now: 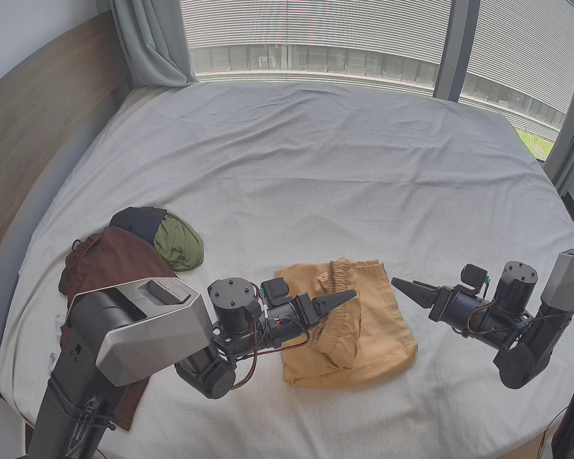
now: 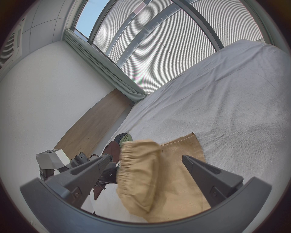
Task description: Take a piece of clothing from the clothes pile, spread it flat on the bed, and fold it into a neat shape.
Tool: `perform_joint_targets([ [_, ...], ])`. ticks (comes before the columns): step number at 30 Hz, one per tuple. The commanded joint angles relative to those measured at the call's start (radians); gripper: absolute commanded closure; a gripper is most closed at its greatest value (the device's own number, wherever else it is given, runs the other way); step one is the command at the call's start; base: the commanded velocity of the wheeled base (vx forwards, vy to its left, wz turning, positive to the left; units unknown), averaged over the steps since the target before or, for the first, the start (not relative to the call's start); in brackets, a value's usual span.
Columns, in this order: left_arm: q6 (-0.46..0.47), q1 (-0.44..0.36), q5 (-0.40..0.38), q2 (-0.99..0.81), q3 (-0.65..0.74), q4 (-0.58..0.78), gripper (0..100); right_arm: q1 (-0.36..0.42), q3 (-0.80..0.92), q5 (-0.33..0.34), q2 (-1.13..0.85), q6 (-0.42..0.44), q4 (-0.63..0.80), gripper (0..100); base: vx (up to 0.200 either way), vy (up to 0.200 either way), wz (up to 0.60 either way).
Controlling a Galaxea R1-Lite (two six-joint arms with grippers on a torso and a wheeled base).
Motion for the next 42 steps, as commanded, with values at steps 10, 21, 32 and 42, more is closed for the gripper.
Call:
perform_joint_targets([
  [10, 0.009, 0.011, 0.016, 0.002, -0.001, -0.005, 0, 0.005, 0.005, 0.000, 0.006, -0.002, 0.001, 0, 0.000, 0.000, 0.00],
  [21, 0.032, 0.059, 0.016, -0.060, 0.049, -0.007, 0, 0.038, 0.019, -0.005, 0.035, -0.002, 0.001, 0, 0.000, 0.000, 0.00],
  [32, 0.075, 0.125, 0.002, -0.129, 0.171, -0.008, 0, 0.088, 0.026, -0.011, 0.101, 0.000, -0.001, 0, 0.000, 0.000, 0.00],
  [42, 0.137, 0.238, -0.111, -0.232, 0.333, -0.010, 0, 0.113, 0.040, -0.011, 0.192, -0.014, -0.001, 0, 0.000, 0.000, 0.00],
])
